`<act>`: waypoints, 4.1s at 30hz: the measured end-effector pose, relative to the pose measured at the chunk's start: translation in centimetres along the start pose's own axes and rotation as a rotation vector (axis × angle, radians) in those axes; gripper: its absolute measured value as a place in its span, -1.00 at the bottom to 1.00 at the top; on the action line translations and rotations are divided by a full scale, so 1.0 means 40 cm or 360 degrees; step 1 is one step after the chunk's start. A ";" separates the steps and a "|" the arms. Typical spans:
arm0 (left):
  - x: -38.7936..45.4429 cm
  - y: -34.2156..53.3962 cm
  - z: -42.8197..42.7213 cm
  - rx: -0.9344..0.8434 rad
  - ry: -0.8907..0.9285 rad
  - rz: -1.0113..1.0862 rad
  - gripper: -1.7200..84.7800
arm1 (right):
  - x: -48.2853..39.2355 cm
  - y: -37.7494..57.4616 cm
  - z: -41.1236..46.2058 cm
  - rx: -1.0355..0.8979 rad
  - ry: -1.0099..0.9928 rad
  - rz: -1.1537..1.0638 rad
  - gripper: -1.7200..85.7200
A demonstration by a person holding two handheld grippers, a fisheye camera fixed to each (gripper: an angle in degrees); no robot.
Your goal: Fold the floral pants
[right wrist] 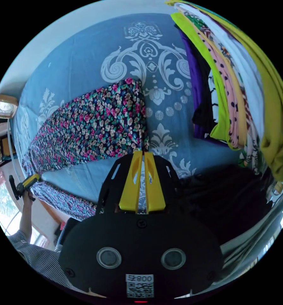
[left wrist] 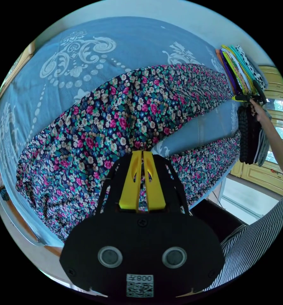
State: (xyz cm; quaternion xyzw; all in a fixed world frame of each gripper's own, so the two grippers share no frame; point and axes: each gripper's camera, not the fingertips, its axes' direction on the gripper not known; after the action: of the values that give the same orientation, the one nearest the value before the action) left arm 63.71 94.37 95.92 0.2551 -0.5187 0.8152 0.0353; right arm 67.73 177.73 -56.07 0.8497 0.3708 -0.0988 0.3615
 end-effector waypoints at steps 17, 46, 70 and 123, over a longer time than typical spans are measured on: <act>-0.055 0.026 0.021 -0.0017 0.0246 0.0002 -0.87 | -0.218 0.063 0.112 -0.0297 0.0487 -0.0134 -0.91; -0.329 -0.224 -0.169 0.0143 -0.0198 0.0041 -0.94 | -1.161 0.023 0.134 0.0069 0.0161 -0.1314 -0.91; -0.405 -0.119 -0.285 0.0393 -0.0030 0.0047 -0.79 | -0.625 0.075 -0.076 0.0243 0.0292 -0.0283 -0.83; -1.389 1.064 -0.605 0.0712 0.0025 -0.1113 -0.94 | -2.106 0.251 -0.233 0.0291 0.0019 -0.1642 -0.94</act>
State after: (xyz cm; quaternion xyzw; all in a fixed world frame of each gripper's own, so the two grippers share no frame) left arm 89.01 107.23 27.54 0.4111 -0.2105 0.8486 0.2578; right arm 14.42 132.42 -7.20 0.5851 0.7332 -0.2911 0.1881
